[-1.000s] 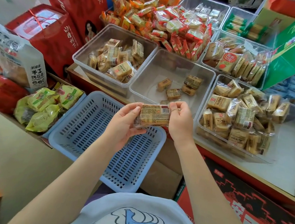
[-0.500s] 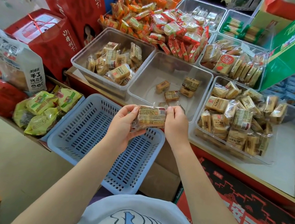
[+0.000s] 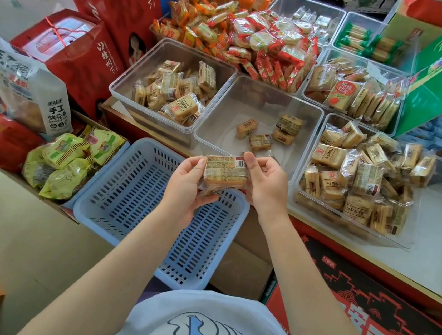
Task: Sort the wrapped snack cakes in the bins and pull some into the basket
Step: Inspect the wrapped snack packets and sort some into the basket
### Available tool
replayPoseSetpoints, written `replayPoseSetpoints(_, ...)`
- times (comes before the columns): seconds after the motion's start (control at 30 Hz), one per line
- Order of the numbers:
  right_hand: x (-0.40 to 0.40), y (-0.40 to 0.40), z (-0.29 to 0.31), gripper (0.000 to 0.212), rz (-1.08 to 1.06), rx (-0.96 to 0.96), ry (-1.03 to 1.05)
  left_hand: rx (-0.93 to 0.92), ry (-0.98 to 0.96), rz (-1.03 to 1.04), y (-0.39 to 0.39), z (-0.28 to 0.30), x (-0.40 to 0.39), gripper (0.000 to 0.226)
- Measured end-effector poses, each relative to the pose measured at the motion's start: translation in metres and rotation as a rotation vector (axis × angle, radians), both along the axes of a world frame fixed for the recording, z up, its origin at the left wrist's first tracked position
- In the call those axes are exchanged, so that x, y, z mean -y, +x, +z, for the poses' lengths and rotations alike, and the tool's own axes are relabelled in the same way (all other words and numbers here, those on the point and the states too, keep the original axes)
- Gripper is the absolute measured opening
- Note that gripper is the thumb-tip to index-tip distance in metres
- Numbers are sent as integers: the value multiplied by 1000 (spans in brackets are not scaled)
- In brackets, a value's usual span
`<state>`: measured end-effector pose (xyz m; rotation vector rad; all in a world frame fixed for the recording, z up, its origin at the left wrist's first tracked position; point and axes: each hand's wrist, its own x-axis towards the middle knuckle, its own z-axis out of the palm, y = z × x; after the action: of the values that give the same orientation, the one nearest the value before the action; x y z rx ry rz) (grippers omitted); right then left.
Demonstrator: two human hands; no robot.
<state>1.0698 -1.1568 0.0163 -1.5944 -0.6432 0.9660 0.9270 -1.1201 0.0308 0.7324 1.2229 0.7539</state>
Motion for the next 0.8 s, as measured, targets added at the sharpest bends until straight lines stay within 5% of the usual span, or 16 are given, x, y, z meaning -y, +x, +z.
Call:
replayPoseSetpoints(0.5, 9, -4, 6, 25, 155, 183, 32, -82, 31, 44, -18, 0, -11, 10)
replayPoseSetpoints(0.63, 10, -2, 20, 24, 355, 9, -10, -268, 246, -309, -35, 7, -17, 20)
replayPoseSetpoints(0.8, 3, -9, 20, 24, 236, -46, -53, -482, 458, -557, -29, 11, -10, 47)
